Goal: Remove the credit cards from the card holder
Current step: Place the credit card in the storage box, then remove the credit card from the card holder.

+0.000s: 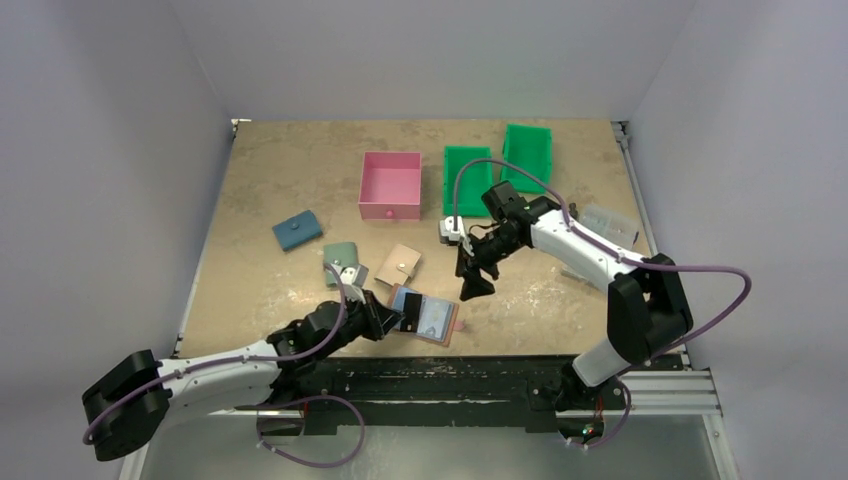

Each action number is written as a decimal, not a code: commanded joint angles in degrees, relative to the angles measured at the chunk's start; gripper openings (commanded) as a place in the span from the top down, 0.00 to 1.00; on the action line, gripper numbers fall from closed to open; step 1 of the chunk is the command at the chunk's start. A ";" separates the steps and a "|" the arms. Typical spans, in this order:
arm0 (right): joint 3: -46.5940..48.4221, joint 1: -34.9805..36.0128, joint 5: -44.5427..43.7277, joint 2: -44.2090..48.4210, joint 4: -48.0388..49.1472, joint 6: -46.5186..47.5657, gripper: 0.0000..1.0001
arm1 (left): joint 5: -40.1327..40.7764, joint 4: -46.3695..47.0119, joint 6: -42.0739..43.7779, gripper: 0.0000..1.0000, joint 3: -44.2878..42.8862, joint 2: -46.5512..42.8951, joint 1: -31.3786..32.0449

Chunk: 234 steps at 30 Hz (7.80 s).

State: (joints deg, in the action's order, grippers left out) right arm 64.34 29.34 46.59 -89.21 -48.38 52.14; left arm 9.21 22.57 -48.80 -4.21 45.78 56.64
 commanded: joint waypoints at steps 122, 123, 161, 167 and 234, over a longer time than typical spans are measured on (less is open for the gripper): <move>20.30 -27.41 -0.41 0.78 9.16 -20.17 0.55 | 7.81 -25.62 2.26 0.01 -23.36 -2.85 -0.45; 17.47 -27.41 2.29 3.55 8.88 -18.78 0.53 | 7.03 -25.56 2.03 0.01 -23.51 -2.21 -0.42; -11.34 -23.66 13.90 17.32 8.29 -7.10 0.02 | 20.98 -59.04 -14.81 0.26 -59.91 52.13 13.22; -11.34 -23.65 13.62 16.76 8.39 -7.31 0.02 | 20.40 -57.96 -13.88 0.26 -60.05 52.37 13.31; -14.14 -11.41 4.23 4.03 26.86 -35.38 0.63 | -4.62 1.42 -15.29 0.69 -22.68 35.53 -0.34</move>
State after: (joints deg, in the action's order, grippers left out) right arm 50.96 16.16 52.16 -84.77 -26.44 21.87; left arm 7.94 11.86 -61.98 -31.62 83.35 57.52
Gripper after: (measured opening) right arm 0.399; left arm 0.565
